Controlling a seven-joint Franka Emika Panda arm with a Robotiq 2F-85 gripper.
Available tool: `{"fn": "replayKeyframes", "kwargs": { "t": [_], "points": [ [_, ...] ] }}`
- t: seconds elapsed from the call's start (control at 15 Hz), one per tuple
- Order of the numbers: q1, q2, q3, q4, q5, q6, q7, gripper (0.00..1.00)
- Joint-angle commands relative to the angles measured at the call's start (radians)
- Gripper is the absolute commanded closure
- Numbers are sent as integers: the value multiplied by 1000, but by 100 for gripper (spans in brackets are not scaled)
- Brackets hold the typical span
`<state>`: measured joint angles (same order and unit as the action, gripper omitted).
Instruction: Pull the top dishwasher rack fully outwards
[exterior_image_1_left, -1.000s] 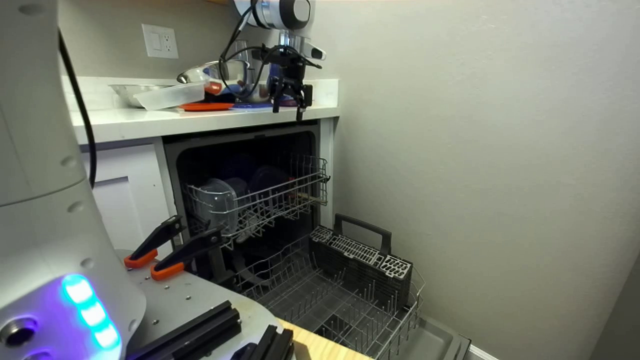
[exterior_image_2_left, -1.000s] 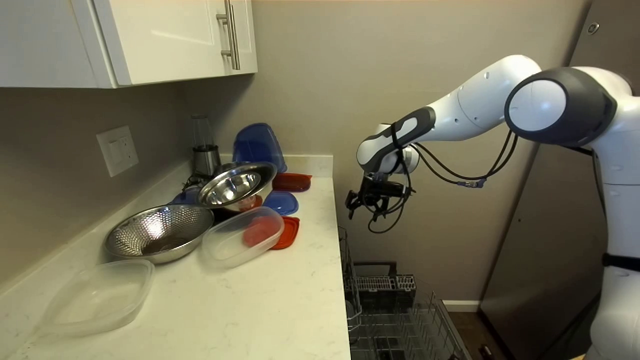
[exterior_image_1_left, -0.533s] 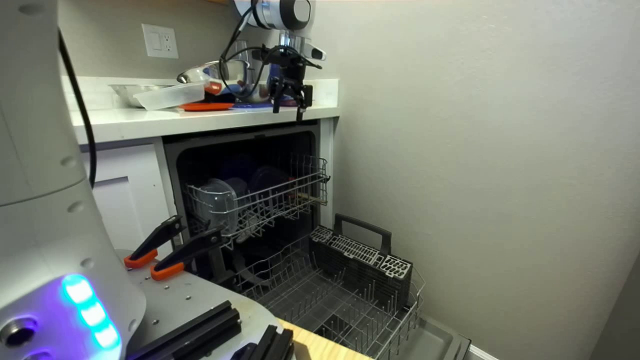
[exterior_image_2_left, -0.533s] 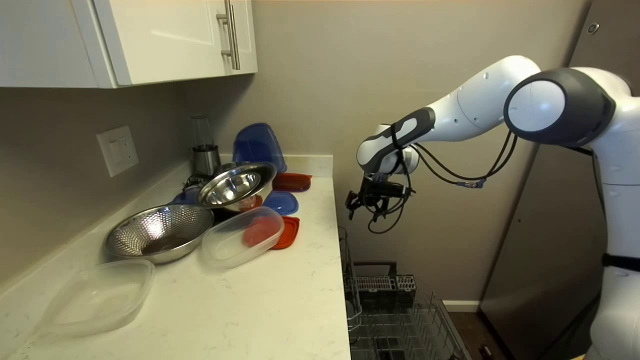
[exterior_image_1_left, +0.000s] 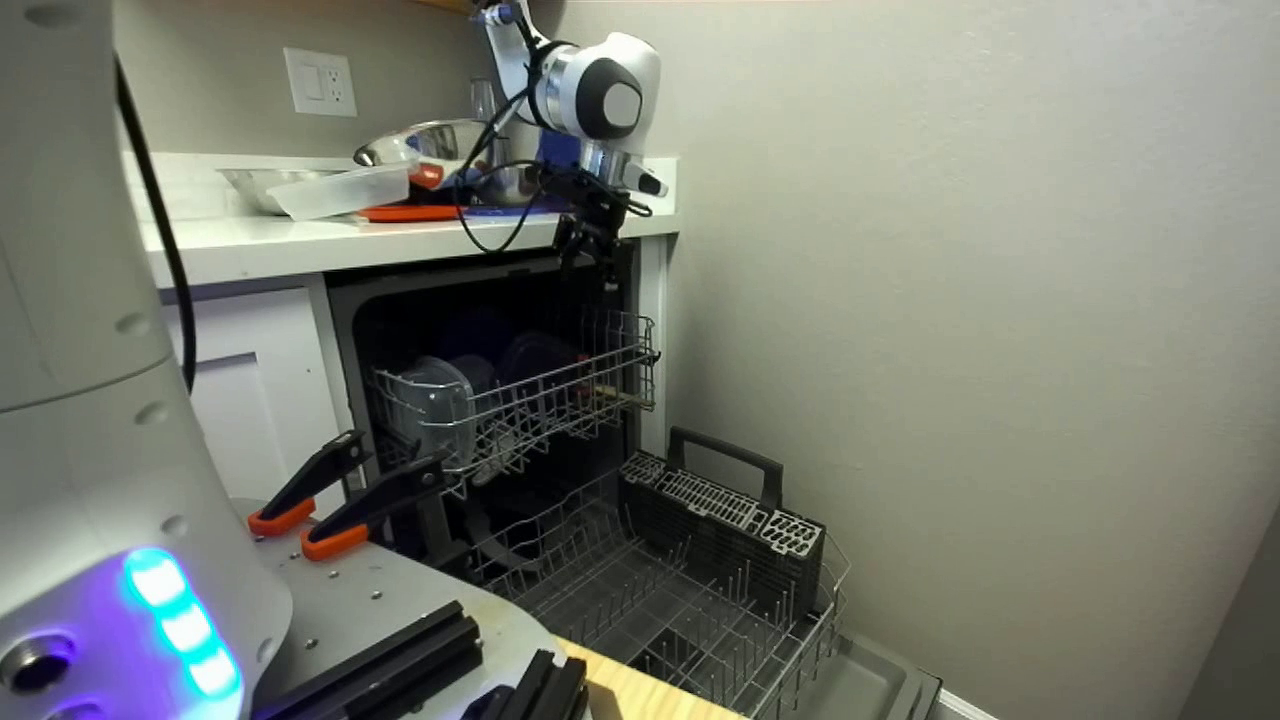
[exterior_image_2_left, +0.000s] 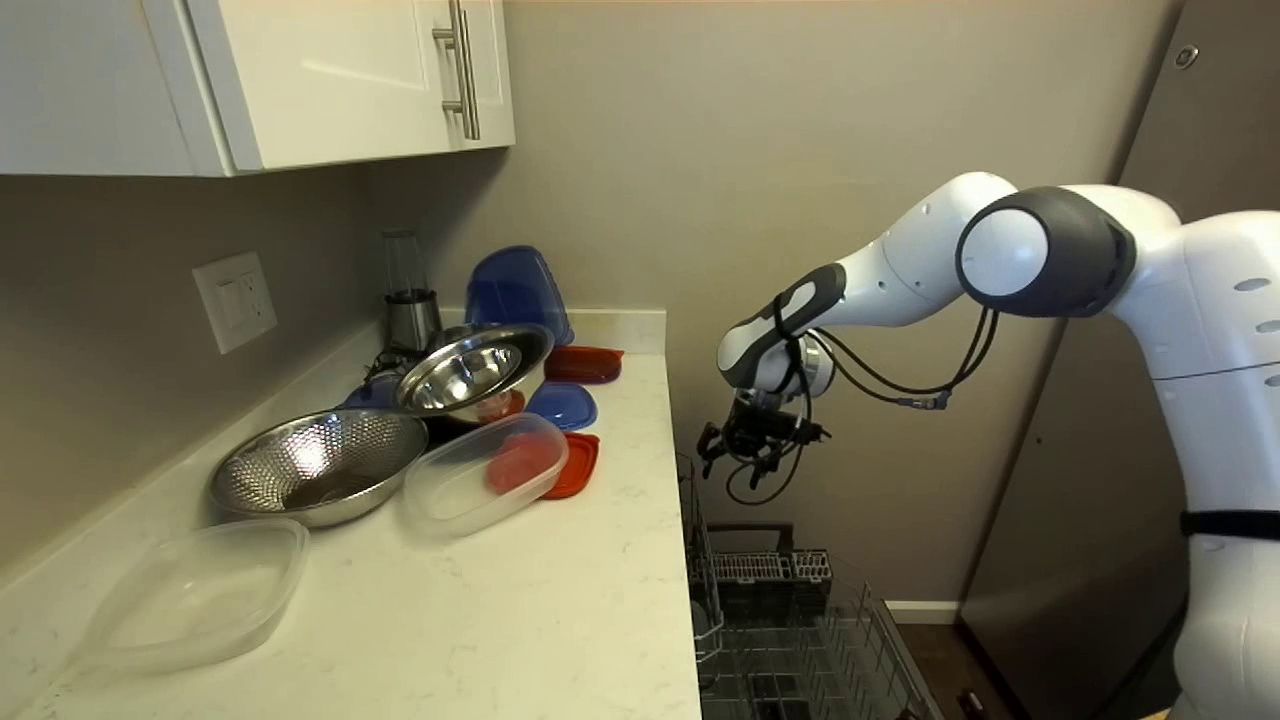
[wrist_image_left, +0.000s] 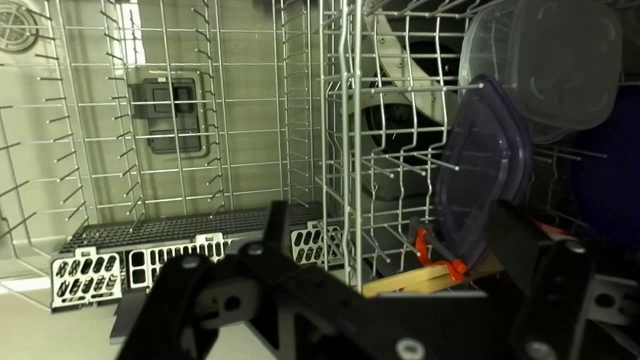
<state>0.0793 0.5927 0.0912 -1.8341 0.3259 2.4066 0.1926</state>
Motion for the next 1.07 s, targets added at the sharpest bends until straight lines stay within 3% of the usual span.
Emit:
{"fn": "replayKeyframes", "kwargs": {
  "t": [0.0, 0.33, 1.0],
  "points": [
    [-44, 89, 44, 40, 95, 58, -20, 0],
    [-44, 203, 72, 125, 129, 84, -9, 0],
    [-16, 365, 61, 260, 96, 81, 19, 0]
  ]
}}
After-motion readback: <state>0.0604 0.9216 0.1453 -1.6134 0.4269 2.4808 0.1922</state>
